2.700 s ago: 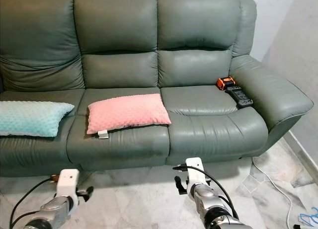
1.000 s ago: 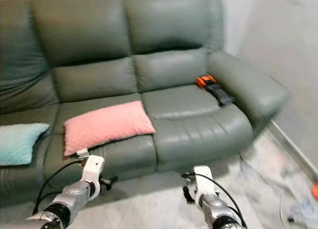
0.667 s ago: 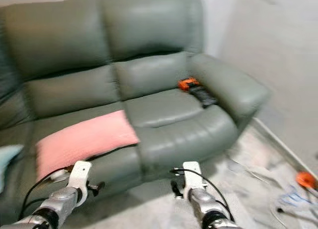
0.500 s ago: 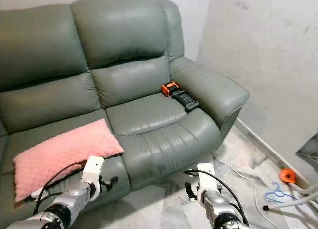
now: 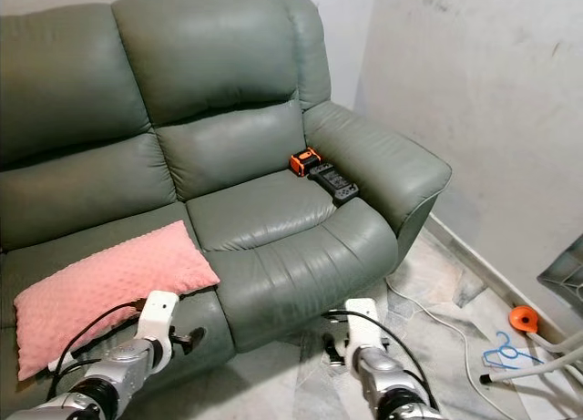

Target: Move the pillow to the sofa

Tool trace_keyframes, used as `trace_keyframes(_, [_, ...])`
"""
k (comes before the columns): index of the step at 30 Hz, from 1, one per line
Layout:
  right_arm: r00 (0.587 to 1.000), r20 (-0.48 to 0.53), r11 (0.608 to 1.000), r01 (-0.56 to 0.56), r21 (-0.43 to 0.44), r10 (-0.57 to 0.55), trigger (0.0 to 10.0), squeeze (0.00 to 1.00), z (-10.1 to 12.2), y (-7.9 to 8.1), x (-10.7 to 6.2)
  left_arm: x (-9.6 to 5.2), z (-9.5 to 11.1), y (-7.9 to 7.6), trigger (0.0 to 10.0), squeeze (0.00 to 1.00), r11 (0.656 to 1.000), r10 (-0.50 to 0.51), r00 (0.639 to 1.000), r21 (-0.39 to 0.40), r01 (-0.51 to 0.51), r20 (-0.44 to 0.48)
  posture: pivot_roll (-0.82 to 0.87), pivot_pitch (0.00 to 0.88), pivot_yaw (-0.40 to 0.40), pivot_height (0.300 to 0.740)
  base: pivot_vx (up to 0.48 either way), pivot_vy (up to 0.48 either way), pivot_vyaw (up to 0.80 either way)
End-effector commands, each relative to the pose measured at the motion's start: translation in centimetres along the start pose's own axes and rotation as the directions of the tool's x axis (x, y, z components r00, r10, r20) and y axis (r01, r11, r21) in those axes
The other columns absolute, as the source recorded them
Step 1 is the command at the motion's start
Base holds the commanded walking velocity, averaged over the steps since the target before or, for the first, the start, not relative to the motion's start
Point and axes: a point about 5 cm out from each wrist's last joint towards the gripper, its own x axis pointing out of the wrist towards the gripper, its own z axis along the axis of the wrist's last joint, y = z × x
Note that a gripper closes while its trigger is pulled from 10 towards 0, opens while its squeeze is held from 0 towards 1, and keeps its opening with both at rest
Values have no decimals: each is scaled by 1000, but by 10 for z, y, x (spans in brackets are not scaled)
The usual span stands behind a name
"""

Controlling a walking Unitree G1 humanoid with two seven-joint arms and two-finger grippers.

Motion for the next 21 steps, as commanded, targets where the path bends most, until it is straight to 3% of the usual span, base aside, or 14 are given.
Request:
trace_keyframes(1, [1000, 9, 1000, 12, -4, -12, 10000, 0, 5, -1, 1, 0, 0, 2, 10000, 0, 1000, 10, 1000, -2, -10, -4, -45, 0, 14, 740, 0, 0, 0])
trace_keyframes(21, [1000, 2, 1000, 4, 5, -4, 10000, 0, 2, 5, 1, -1, -2, 3, 10000, 0, 1000, 8, 1000, 3, -8, -16, -46, 0, 20, 740, 0, 0, -757])
